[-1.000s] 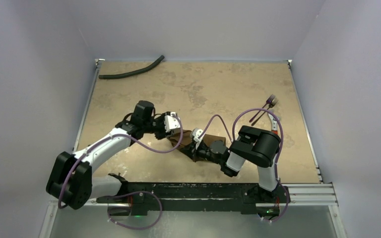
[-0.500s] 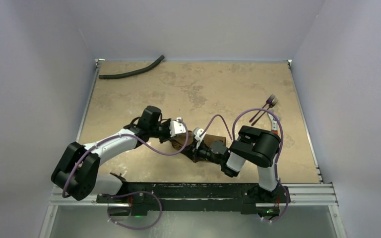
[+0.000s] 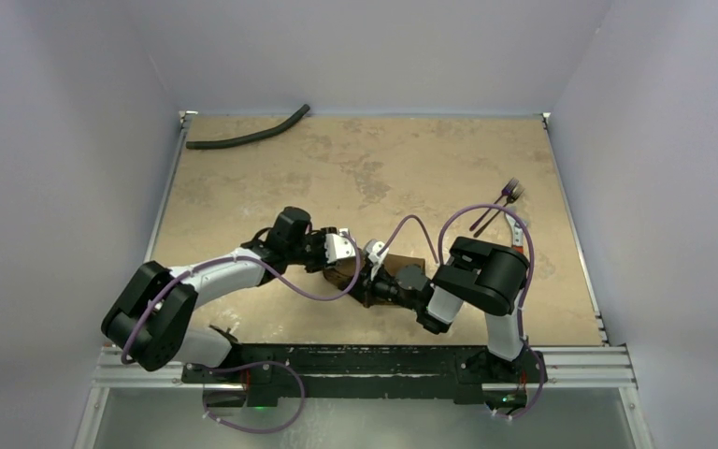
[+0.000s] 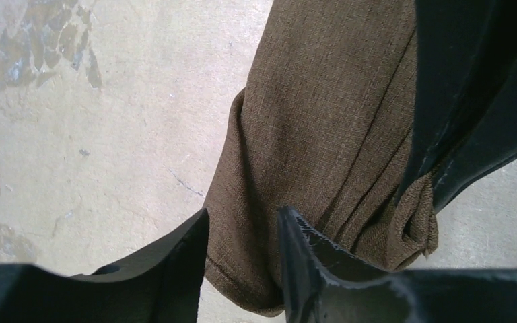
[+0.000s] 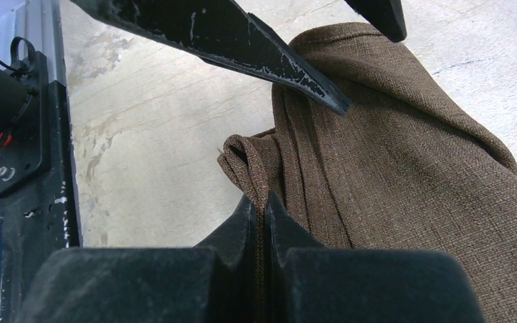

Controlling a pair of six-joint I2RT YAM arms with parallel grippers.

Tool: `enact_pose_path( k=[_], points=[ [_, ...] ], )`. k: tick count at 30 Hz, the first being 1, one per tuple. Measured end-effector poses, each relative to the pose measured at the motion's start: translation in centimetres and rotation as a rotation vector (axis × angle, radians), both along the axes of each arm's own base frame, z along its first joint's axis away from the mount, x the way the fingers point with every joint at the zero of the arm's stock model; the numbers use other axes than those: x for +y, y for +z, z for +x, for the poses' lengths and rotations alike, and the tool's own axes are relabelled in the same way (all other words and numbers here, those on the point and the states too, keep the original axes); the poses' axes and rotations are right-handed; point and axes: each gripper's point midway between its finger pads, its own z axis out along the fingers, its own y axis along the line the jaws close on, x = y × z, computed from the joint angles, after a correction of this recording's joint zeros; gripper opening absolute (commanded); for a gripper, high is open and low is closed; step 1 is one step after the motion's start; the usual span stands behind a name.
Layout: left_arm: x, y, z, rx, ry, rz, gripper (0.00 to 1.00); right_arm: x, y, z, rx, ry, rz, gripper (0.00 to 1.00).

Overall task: Fold the napkin into a case and place the utensils inside
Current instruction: Smooth out the smaller rectangle-folded napkin at the center of the board.

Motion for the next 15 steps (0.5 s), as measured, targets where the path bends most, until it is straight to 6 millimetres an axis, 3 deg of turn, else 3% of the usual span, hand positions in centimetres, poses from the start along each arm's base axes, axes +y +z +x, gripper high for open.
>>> enact_pose_path(
  k=[6,15],
  points=[
    [0.1,-0.3,0.1,-0.006,0.005,0.011,0.0,0.0,0.1,0.0,0.031,-0.002,0.014,0.0],
    [0.4,-1.1,-0.3,-0.02,-0.001,0.024,0.0,-0.6,0.7,1.4,0.165,-0.034,0.086,0.0]
  ],
)
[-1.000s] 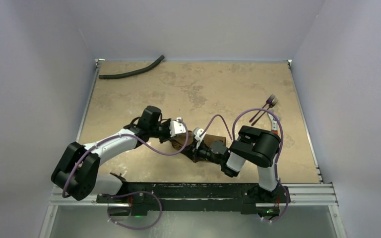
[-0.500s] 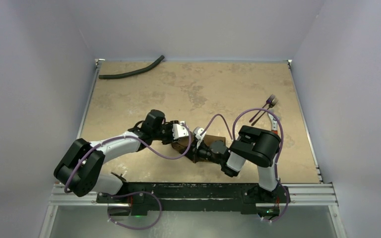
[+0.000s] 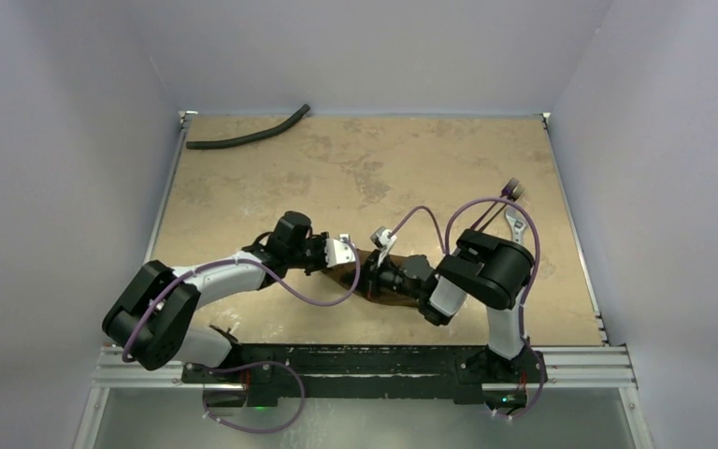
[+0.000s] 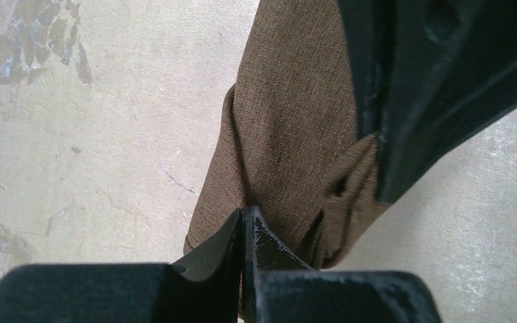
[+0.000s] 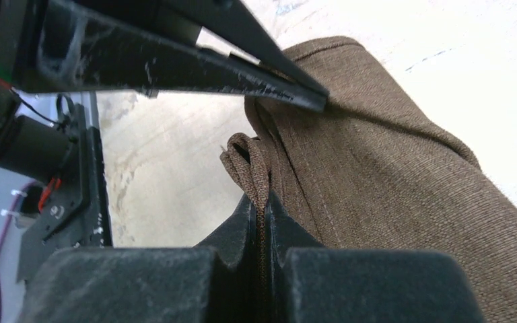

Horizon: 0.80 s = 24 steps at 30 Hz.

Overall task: Fold the napkin into a case and place the utensils inside
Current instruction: Smooth out the smaller rectangle-folded napkin at the center of the board.

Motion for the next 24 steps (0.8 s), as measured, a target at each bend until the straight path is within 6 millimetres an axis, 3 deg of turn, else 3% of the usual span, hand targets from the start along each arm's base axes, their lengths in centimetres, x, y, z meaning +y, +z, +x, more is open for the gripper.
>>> enact_pose_path(
  k=[2,4,6,7,11,12,17,24],
  points=[
    [0.0,0.0,0.0,-0.002,0.0,-0.002,0.05,0.0,0.4,0.5,0.021,-0.006,0.02,0.0],
    [0.0,0.0,0.0,0.001,0.002,-0.003,0.27,0.1,0.9,0.8,0.03,-0.006,0.041,0.0],
    [0.0,0.1,0.0,0.001,0.002,-0.003,0.3,0.4,1.4,0.7,0.036,0.007,0.055,0.0],
    [0.0,0.1,0.0,0.003,0.005,-0.003,0.29,0.4,1.4,0.6,0.042,0.012,0.059,0.0],
    [0.1,0.2,0.1,-0.006,0.01,0.0,0.06,0.5,1.5,0.2,0.06,0.031,0.066,0.0],
    [0.2,0.2,0.2,-0.011,0.014,0.003,0.04,0.6,1.5,0.1,0.064,0.035,0.068,0.0],
    [0.6,0.4,1.0,-0.05,0.041,0.022,0.0,0.7,1.5,-0.3,0.079,0.054,0.073,0.0],
    [0.9,-0.2,0.5,-0.041,0.021,0.043,0.0,0.9,1.2,-0.6,0.157,0.085,0.092,0.0]
  ],
)
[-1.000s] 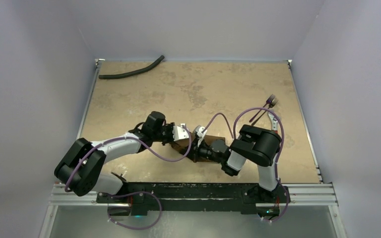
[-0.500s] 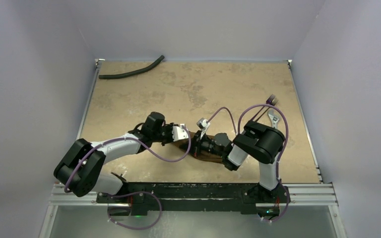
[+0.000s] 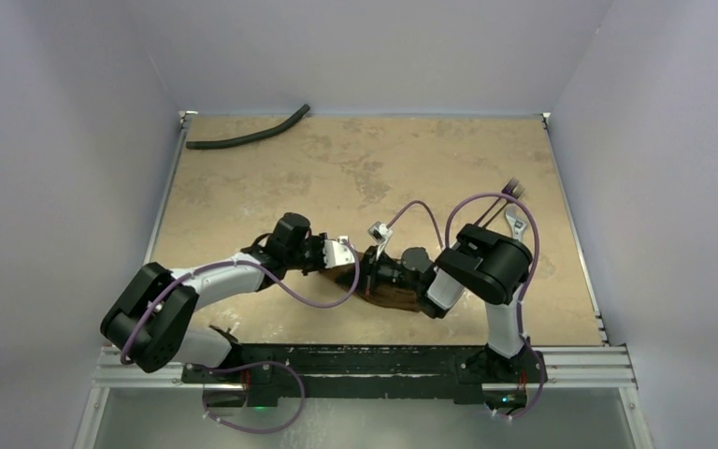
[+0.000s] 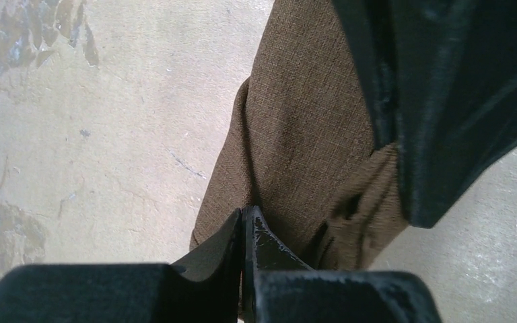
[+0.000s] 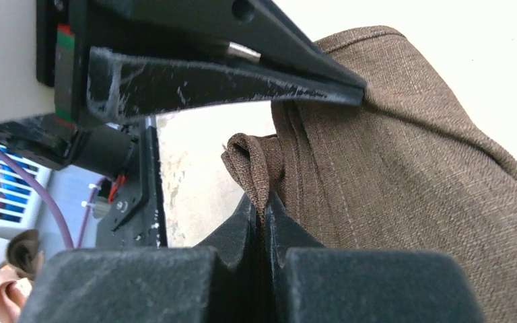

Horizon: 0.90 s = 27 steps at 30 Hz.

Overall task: Fold the napkin into a case and place the utensils inside
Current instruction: Smooth out the smaller rectangle-folded napkin at the center of the board.

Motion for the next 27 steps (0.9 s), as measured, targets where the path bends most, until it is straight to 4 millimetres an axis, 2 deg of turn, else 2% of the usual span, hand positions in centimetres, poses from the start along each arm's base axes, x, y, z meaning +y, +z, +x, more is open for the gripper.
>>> enact_pose_path(
  k=[8,12,16,21,27],
  points=[
    [-0.1,0.2,-0.4,-0.005,-0.034,0.001,0.0,-0.3,1.2,1.3,0.05,-0.007,0.044,0.0],
    [-0.2,0.4,-0.5,-0.014,-0.047,-0.003,0.0,0.1,2.7,1.9,0.034,0.003,0.076,0.0],
    [-0.1,0.5,-0.8,-0.024,-0.061,-0.002,0.0,0.6,3.0,2.4,0.054,0.021,0.062,0.0],
    [0.0,0.4,-1.1,-0.019,-0.067,-0.001,0.0,0.8,1.8,2.7,0.11,0.04,0.014,0.0],
    [0.0,0.4,-1.4,-0.012,-0.075,-0.004,0.0,0.2,-3.1,1.8,0.236,0.066,-0.082,0.0]
  ],
)
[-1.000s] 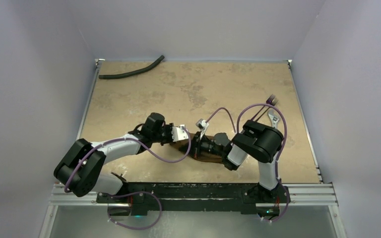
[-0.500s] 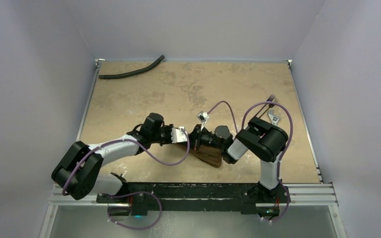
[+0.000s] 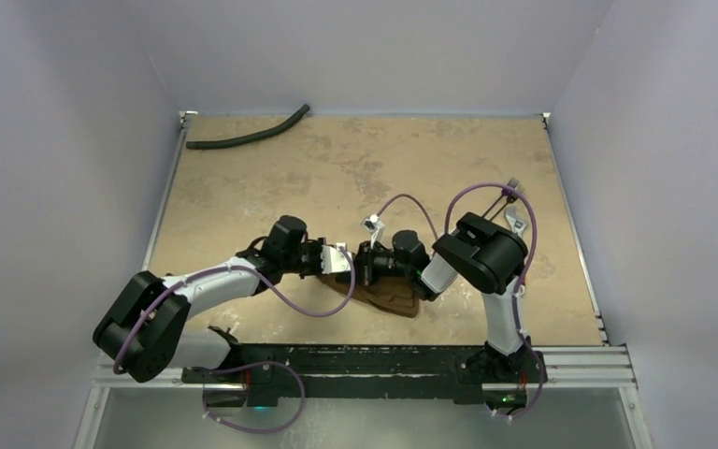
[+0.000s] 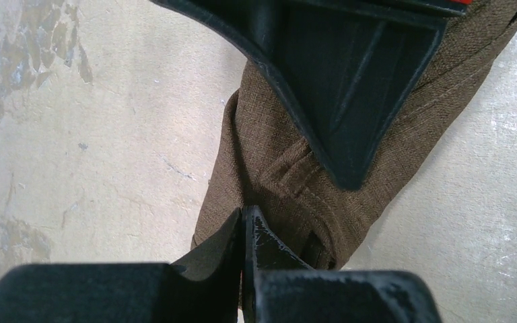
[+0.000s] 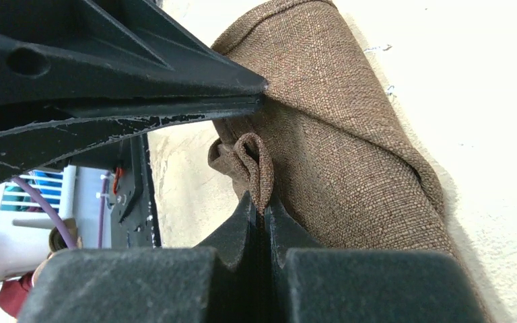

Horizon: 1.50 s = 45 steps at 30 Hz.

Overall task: Fold the napkin into a case and place the utensils inside
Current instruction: Smooth out the smaller rectangle-folded napkin at the center of the board.

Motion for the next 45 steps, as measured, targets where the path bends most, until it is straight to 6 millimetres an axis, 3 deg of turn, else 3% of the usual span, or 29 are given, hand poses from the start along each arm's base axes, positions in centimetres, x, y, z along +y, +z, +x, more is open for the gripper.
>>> enact_pose_path(
  k=[12,22,34,36,38,41,45],
  points=[
    [0.1,0.0,-0.3,0.006,-0.008,0.002,0.0,0.6,-0.1,0.3,0.032,0.022,-0.037,0.0],
    [-0.1,1.5,-0.1,-0.032,-0.008,-0.022,0.0,0.5,0.0,0.6,0.072,0.02,-0.115,0.0],
    [-0.1,1.3,-0.2,-0.04,-0.025,-0.019,0.0,1.2,0.3,2.3,0.101,0.023,-0.244,0.0],
    [0.0,1.3,-0.1,-0.043,-0.019,-0.015,0.28,1.1,0.2,2.2,0.108,0.025,-0.25,0.0],
    [0.2,1.4,0.1,-0.055,-0.009,-0.007,0.41,1.1,0.2,2.2,0.107,0.026,-0.249,0.0],
    [0.4,1.3,0.1,-0.047,0.006,-0.005,0.47,1.1,0.2,2.1,0.107,0.028,-0.247,0.0],
    [0.4,1.5,-0.5,0.006,0.005,-0.011,0.47,1.1,0.3,2.0,0.103,0.036,-0.24,0.0]
  ],
)
